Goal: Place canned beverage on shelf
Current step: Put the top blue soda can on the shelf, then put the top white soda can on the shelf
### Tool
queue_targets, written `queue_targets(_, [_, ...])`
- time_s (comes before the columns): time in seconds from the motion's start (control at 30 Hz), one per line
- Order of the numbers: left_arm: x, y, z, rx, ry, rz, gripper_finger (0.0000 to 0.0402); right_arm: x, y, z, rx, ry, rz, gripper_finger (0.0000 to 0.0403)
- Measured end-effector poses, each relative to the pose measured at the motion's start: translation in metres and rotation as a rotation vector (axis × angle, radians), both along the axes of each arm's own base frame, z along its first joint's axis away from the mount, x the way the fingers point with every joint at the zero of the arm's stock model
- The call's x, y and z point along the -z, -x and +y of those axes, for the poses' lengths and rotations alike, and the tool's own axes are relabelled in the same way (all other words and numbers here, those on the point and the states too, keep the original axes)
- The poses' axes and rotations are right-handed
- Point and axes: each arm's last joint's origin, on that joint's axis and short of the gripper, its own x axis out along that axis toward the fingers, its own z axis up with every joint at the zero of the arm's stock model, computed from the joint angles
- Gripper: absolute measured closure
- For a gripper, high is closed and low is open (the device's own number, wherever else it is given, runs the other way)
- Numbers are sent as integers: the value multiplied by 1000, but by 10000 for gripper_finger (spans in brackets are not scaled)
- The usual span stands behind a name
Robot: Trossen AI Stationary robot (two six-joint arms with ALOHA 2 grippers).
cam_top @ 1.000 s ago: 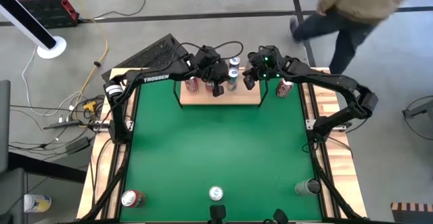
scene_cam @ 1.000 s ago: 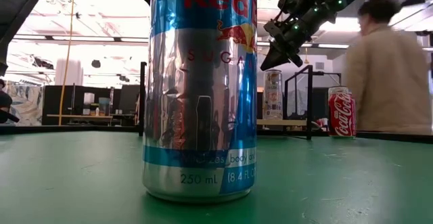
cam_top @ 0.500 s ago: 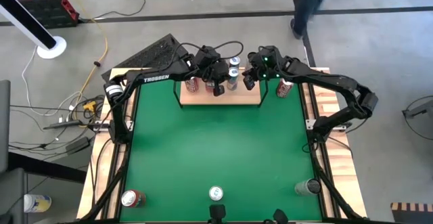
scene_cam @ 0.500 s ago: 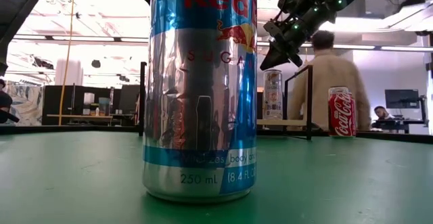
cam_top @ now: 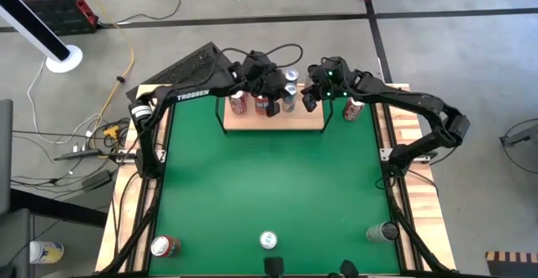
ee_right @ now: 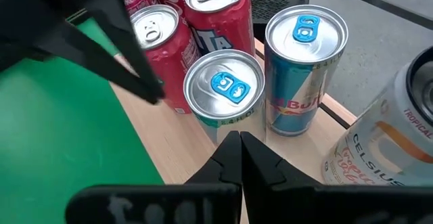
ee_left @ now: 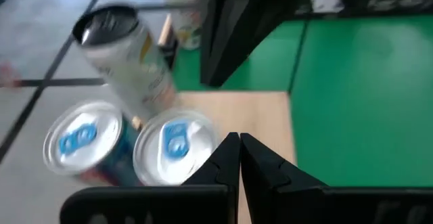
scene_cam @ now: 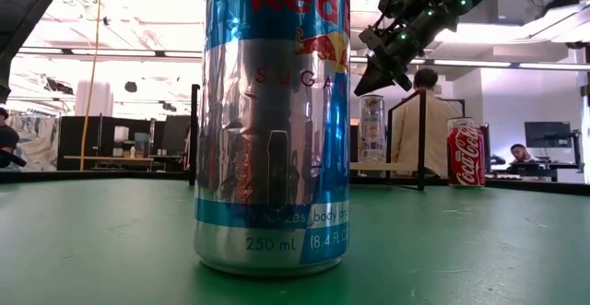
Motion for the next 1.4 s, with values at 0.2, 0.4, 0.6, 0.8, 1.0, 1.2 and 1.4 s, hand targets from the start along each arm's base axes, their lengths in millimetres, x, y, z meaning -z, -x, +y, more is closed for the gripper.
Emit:
queue_targets(0.2, [-29,2,-3,44,23,30,402,-5,3,3,-2,4,-8,381])
queue_targets(0.4, [-60,20,-7,50,-2,50,402,-22,14,11,4,24,-53,381])
queue_targets(0.6, [-103,61,-15,20,-52,8,402,-39,29,24,27,10,-91,381])
queue_targets(0.8, [-132,104,-32,4,-87,33,402,-55,39,40,39,-13,-163,381])
queue_targets(1.0, [-126,149,-61,-6,-110,-12,402,-68,39,67,60,-61,-244,381])
queue_targets(1.2, [-90,192,-89,-43,-100,-150,402,-73,21,103,97,-60,-308,381])
queue_targets(1.4, [-57,220,-107,-95,-21,-280,402,-72,15,129,143,-61,-312,381])
